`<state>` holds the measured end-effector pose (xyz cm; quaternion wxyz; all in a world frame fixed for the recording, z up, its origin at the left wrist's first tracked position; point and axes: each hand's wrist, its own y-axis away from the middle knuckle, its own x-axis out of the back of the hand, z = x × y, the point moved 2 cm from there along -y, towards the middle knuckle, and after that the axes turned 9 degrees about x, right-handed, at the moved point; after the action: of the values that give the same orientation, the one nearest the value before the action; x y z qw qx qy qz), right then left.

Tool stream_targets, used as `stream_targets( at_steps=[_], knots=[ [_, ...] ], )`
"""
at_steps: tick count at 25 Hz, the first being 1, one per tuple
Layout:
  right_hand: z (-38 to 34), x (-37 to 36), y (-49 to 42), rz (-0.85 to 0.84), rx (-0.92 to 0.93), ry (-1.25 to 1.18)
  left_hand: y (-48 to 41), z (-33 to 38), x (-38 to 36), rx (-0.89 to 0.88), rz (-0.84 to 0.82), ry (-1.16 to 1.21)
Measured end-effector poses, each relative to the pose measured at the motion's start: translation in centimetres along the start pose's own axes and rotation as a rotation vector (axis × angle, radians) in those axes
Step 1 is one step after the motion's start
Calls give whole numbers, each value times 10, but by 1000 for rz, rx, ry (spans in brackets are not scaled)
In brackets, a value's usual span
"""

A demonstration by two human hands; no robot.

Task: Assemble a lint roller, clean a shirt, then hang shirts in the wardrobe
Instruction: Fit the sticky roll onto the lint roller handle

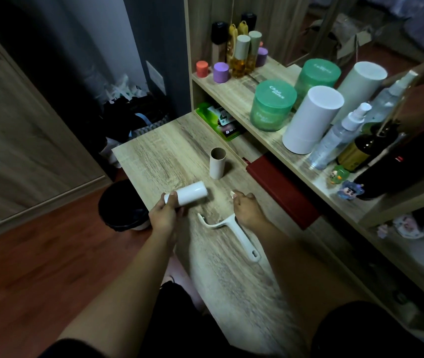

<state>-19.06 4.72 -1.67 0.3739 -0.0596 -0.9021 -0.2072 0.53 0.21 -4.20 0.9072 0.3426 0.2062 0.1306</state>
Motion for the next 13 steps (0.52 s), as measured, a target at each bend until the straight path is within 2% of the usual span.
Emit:
stream_targets(
  at_steps=[2,4,6,7,8,10,13],
  knots=[
    [3,-1,0,16,64,61,2,1,0,9,-9,-9],
    [3,5,1,187,62,62,5,4,-2,24,-18,-2],
    [-3,10,2,412,231,104,10,7,-7,34,-42,6],
    [-10,13,3,456,330,48,12,8,-9,45,-57,12],
    [-21,15,4,459,429,-50,13,9,-10,61,-70,20],
    [-39,15,6,328,530,-239,13,10,-11,80,-96,15],
    [-46,6,4,88,493,-298,19,13,-16,71,-135,-42]
  ],
)
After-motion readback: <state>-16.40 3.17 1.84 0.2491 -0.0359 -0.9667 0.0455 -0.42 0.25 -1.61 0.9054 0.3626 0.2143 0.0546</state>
